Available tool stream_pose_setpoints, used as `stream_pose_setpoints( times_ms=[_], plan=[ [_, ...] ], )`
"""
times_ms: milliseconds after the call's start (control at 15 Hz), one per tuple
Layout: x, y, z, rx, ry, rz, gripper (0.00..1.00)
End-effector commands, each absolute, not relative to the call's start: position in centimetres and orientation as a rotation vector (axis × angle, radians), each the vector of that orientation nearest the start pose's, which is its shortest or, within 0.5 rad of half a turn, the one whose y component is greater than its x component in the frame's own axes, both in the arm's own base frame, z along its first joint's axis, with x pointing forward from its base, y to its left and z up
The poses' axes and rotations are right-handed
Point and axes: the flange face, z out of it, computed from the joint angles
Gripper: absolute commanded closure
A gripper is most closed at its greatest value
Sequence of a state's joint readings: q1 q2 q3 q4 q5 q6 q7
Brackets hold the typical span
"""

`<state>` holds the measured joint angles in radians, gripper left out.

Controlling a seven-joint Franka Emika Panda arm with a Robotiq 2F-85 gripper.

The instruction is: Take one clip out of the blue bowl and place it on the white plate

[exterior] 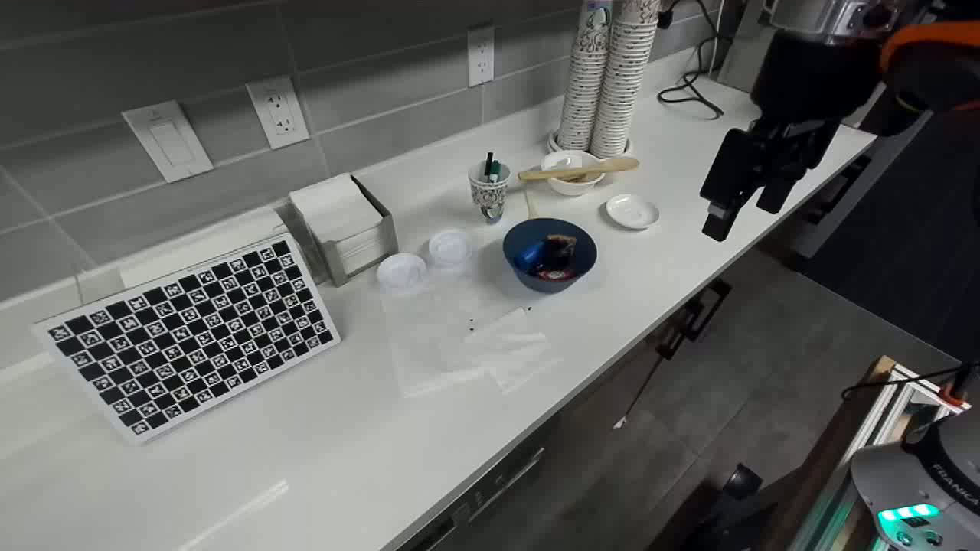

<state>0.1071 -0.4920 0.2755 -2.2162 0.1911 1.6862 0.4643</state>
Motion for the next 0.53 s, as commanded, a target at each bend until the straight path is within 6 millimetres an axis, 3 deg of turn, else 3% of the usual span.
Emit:
stream_pose_setpoints(
  times_ms=[0,400,467],
  plan=[
    [36.26,18.3,55.51,-3.097,0.223,0.112,0.0],
    [36.26,18.3,55.52,-3.097,0.223,0.112,0.0],
    [37.18,17.66,55.36,-3.085,0.29,0.077,0.0]
  ],
)
